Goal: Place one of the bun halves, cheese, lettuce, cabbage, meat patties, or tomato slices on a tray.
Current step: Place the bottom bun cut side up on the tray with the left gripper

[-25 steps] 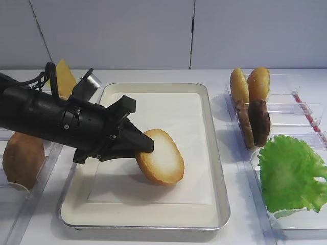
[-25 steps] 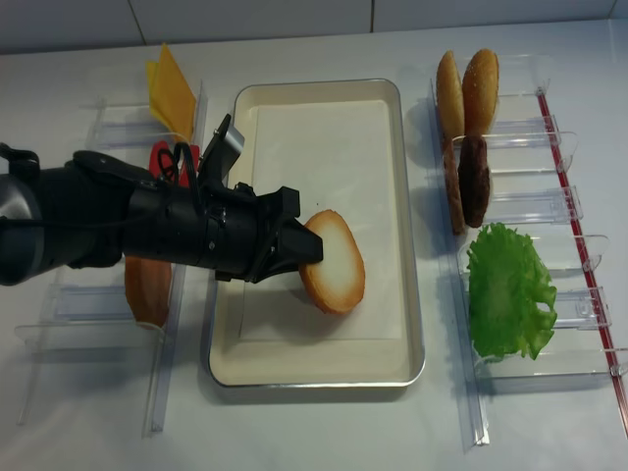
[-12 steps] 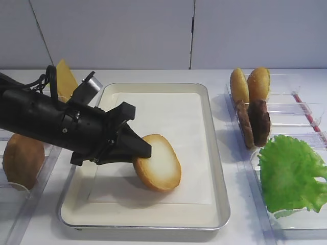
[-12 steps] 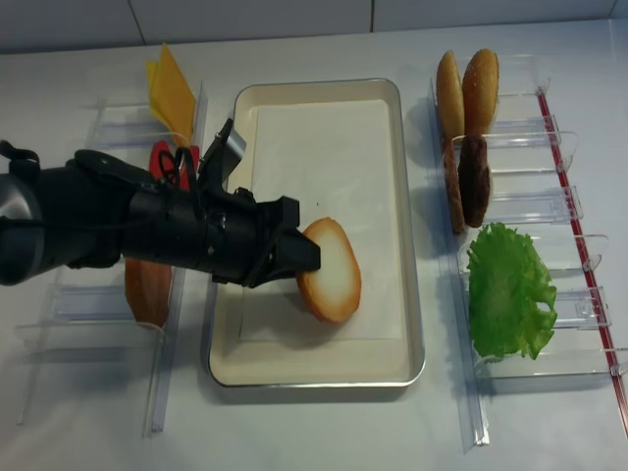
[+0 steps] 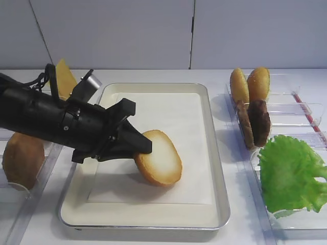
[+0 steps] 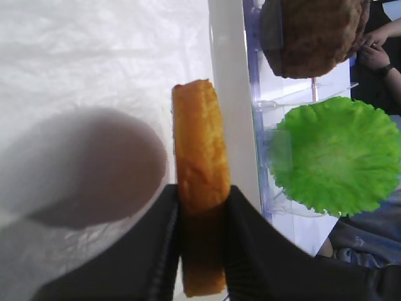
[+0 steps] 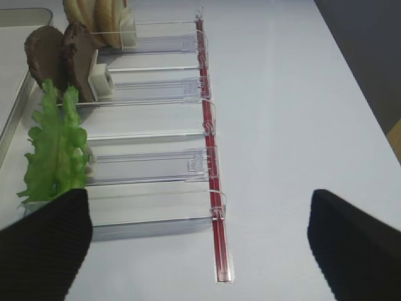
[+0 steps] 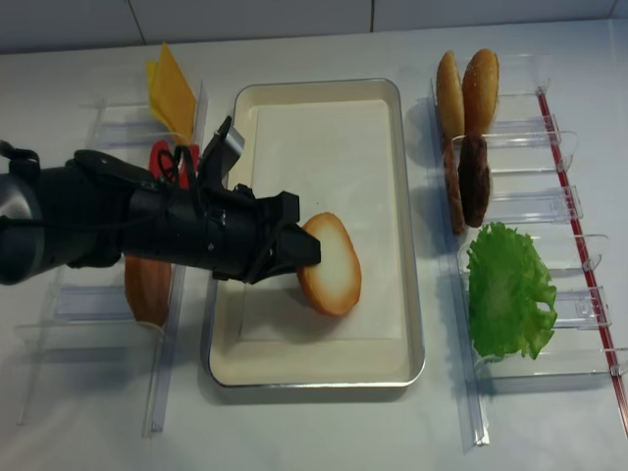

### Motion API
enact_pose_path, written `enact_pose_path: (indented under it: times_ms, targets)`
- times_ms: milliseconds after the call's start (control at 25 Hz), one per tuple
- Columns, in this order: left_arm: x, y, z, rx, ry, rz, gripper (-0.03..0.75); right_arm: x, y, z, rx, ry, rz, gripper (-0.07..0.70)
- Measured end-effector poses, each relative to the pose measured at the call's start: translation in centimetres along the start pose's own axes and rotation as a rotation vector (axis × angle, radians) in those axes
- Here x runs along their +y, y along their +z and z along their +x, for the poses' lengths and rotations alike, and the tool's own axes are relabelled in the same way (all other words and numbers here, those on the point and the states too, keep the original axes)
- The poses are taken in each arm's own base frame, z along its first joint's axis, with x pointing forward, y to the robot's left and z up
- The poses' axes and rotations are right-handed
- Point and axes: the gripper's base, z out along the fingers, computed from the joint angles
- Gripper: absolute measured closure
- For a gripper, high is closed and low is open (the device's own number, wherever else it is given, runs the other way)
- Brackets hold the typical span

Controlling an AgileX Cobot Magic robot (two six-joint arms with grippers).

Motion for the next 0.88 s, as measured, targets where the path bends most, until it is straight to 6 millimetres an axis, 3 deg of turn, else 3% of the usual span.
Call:
enact_pose_path:
  times_ms: [760,880]
  targets:
    - [0.68,0.55,-0.14,-0.001,0.051,-0.01,0.568,0.0,0.0,0.0,0.0,0.0,0.0,-0.06]
    - [0.66,0.55,-0.12,0.001,0.054,-0.008,0.505,0.0,0.0,0.0,0.0,0.0,0.0,-0.06]
